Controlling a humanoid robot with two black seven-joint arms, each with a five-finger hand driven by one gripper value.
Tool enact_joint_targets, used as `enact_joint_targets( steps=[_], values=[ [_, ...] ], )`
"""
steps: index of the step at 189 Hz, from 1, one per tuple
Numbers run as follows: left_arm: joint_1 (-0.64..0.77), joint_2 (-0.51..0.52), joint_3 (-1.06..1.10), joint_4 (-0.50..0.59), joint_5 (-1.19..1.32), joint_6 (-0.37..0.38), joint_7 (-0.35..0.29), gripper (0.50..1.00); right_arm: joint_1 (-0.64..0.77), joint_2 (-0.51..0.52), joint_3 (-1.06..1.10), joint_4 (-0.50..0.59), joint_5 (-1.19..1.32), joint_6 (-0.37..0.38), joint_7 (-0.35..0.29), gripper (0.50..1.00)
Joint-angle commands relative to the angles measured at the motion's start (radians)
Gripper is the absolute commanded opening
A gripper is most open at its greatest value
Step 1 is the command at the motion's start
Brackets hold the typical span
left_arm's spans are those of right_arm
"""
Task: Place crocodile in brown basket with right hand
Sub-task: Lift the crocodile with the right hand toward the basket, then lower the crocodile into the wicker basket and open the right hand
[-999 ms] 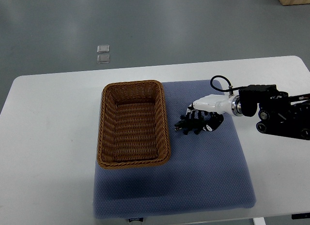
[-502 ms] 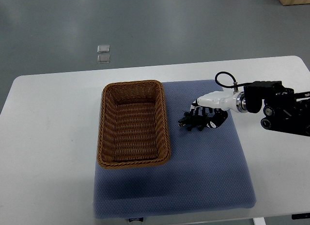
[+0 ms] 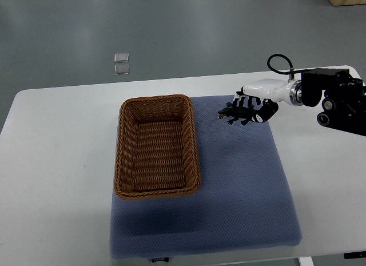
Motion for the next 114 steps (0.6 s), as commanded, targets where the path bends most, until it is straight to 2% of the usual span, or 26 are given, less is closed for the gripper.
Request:
enact_joint_targets(
  steps=[1,30,58,114],
  values=[
    [0.0,0.0,-0.001,0.0,0.0,0.0,0.0,1.0,0.046,0.01,0.0,-0.006,0.001,0.002,0.002,0.5],
    [0.0,0.0,-0.001,0.0,0.0,0.0,0.0,1.0,0.124,0.033,0.0,-0.006,0.001,0.002,0.008,0.5],
    [0.0,0.0,-0.001,0.0,0.0,0.0,0.0,1.0,0.179,0.137,0.0,-0.006,0.001,-0.004,0.037,0.5],
    [0.0,0.0,-0.002,0.0,0.0,0.0,0.0,1.0,0.173,0.341,0.0,-0.006,-0.001,-0.01,0.038,0.5]
  ],
)
